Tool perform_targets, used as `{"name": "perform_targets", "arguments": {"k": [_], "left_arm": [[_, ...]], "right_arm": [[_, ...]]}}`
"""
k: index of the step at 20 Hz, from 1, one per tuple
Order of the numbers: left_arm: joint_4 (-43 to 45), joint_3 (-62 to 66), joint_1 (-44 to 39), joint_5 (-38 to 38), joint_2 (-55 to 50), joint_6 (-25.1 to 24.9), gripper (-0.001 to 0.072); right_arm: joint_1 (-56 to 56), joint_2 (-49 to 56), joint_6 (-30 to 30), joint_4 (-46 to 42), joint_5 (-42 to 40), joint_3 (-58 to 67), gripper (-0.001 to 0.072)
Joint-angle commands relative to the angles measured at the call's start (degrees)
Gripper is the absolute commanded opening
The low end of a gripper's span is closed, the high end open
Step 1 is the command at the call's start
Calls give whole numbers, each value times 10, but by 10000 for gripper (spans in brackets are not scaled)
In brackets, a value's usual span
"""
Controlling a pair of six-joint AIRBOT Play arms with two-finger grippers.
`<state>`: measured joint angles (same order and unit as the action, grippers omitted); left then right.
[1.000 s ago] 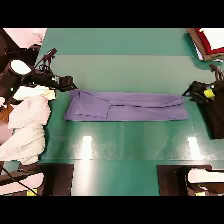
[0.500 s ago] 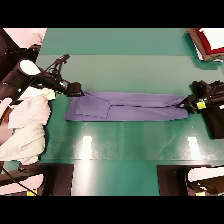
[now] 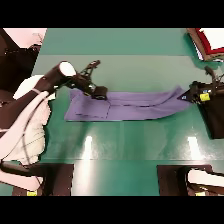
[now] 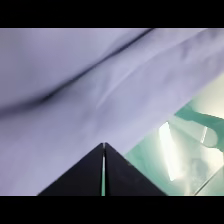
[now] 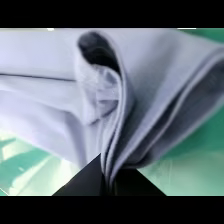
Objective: Fold the shirts.
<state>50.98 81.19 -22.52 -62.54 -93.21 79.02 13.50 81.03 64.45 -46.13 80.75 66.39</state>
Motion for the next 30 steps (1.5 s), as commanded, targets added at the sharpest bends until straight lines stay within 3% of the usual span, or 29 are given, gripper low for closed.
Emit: {"name": "perform_targets", "arguments": {"k": [1, 8, 13, 16, 20, 24, 28, 29, 30], "left_arm": [[-6, 104, -55, 6, -101, 1, 21], [-31, 164, -93, 25, -192, 5, 21], [-34, 168, -91, 33, -194, 8, 21], [-33, 196, -72, -6, -190, 11, 20], [15, 205, -20, -27, -129, 12, 21], [120, 205, 73, -81, -37, 12, 21], [191, 205, 189, -119, 64, 11, 21], [192, 205, 214, -122, 83, 11, 22], [192, 205, 235, -123, 100, 11, 21]], "right_arm": [[-44, -60, 43, 44, 35, 49, 10], [-200, -63, 112, 43, 30, 237, 10], [-273, -61, 116, 39, -5, 292, 10], [-299, -34, 116, 39, 0, 323, 10], [-360, 31, 115, 39, 0, 384, 10], [-449, 120, 106, 39, -16, 450, 11], [-558, 217, 98, 40, -114, 476, 20], [-585, 244, 79, 40, -149, 480, 115], [-610, 272, 63, 42, -179, 489, 408]]}}
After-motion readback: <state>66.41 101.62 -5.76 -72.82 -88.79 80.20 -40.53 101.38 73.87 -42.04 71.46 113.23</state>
